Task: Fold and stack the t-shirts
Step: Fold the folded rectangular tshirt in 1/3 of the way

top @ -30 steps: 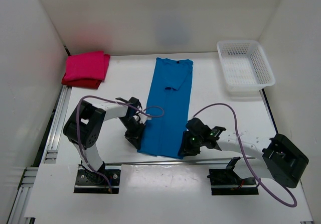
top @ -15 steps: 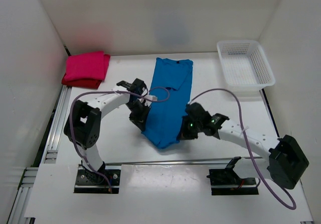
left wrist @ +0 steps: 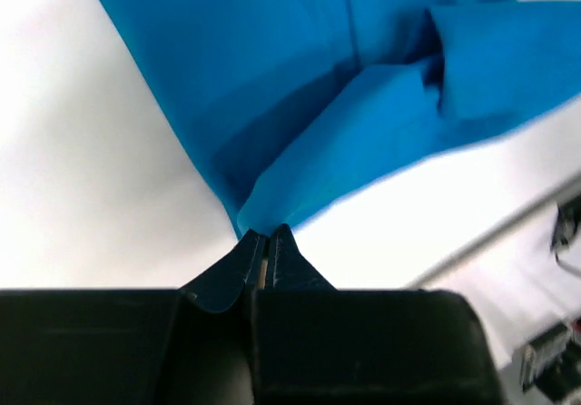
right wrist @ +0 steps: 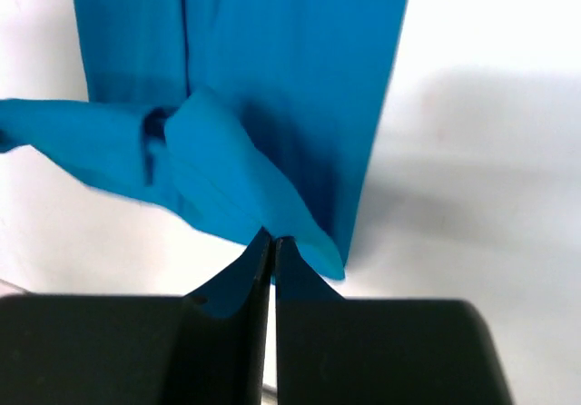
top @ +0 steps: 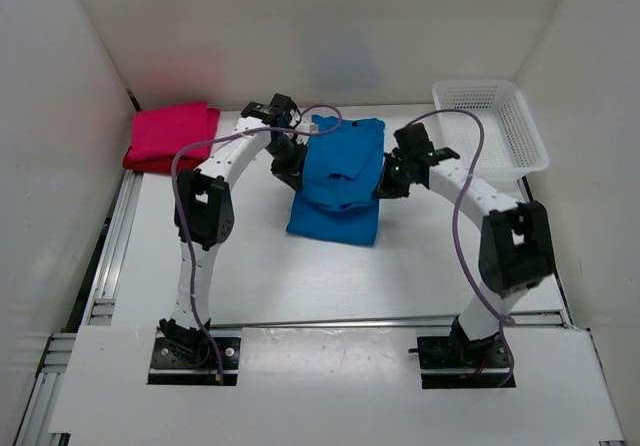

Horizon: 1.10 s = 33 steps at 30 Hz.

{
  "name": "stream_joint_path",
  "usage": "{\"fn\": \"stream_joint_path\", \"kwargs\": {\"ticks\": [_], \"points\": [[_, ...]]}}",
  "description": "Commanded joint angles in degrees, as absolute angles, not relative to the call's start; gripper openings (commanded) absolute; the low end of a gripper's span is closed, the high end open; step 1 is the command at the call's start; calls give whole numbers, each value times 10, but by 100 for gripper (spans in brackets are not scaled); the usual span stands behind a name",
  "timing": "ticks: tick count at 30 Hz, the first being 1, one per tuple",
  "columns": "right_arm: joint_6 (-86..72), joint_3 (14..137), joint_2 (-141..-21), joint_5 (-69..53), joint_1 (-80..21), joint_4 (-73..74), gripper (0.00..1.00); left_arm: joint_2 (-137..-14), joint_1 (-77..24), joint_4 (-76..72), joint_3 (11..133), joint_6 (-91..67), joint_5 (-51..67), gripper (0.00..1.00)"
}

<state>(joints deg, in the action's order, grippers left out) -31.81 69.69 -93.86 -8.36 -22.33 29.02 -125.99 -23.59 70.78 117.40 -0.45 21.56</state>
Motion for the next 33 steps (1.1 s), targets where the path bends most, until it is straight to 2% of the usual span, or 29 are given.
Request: {"fn": "stream_joint_path", "kwargs": {"ticks": [1, 5, 7, 14, 17, 19, 20, 21, 22, 23, 24, 25, 29, 31, 33], "points": [[-276, 782, -1007, -118, -194, 294, 0, -1300, -224, 716, 1258, 0, 204, 11], [-265, 853, -1079, -157, -181, 294, 0, -1328, -211, 666, 1283, 0, 197, 11], [-265, 877, -1110, -157, -181, 299, 0, -1328, -198, 633, 1257, 0, 197, 11], [-288, 877, -1156, -163, -147, 294, 0, -1361, -192, 579, 1252, 0, 215, 11], [-288, 903, -1180, -163, -141, 294, 1, -1368, -192, 570, 1257, 0, 221, 19], [-295, 915, -1195, -163, -129, 294, 8, -1368, -192, 556, 1257, 0, 221, 26], [-301, 925, -1201, -163, -124, 294, 11, -1373, -192, 556, 1257, 0, 221, 32], [-301, 931, -1201, -163, -124, 294, 26, -1373, -187, 549, 1257, 0, 221, 40], [-301, 937, -1207, -163, -124, 294, 32, -1373, -187, 542, 1257, 0, 212, 50], [-301, 949, -1207, -169, -124, 294, 37, -1373, -187, 542, 1262, 0, 212, 56], [-295, 957, -1212, -176, -124, 306, 49, -1368, -187, 542, 1271, 0, 197, 60], [-294, 962, -1212, -183, -124, 306, 52, -1368, -180, 542, 1271, 0, 189, 66], [-289, 937, -1149, -162, -124, 314, 56, -1314, -152, 529, 1268, 0, 147, 72], [-289, 882, -1118, -149, -124, 319, 61, -1264, -144, 529, 1226, 0, 147, 75], [-294, 813, -1079, -149, -130, 319, 61, -1219, -156, 535, 1149, 0, 167, 76]]}}
